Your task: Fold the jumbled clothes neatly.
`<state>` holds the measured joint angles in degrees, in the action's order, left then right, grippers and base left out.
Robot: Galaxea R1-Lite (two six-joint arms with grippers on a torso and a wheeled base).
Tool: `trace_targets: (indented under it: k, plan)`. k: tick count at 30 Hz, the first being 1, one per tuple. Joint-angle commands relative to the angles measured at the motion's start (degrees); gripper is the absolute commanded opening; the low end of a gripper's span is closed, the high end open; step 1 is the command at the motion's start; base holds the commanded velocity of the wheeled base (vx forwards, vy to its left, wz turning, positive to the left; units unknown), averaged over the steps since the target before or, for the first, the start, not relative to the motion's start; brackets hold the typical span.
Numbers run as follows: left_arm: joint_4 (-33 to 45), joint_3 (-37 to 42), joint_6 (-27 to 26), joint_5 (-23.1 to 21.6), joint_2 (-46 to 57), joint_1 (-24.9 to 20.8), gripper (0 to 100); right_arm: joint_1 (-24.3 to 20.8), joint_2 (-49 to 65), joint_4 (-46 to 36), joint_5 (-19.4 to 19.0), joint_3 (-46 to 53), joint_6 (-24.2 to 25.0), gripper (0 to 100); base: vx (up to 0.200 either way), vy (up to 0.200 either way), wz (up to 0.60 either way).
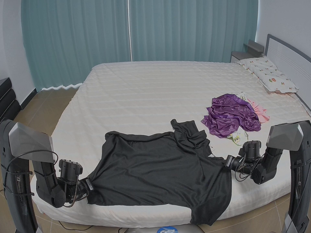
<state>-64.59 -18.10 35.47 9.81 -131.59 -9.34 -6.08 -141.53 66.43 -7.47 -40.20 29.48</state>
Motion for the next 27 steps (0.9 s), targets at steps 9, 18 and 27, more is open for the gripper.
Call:
trace_targets:
  k: [9,18,27]
  plan:
    - [0.43,2.90,-2.52,0.03,-1.57,-0.51,0,2.13,3.37,-0.68,-1.67,-2.86,-0.03,0,0.000,0.000,0.00]
    - [0.34,4.74,-5.77,0.21,-1.66,-0.24,0,1.25,0.20,-0.68,-1.14,-2.86,-0.56,0,0.000,0.000,0.00]
    - [-0.54,3.95,-5.24,-0.85,-1.57,0.29,100,-1.04,-1.47,0.81,-0.96,-2.60,-0.03,100,0.000,0.000,0.00]
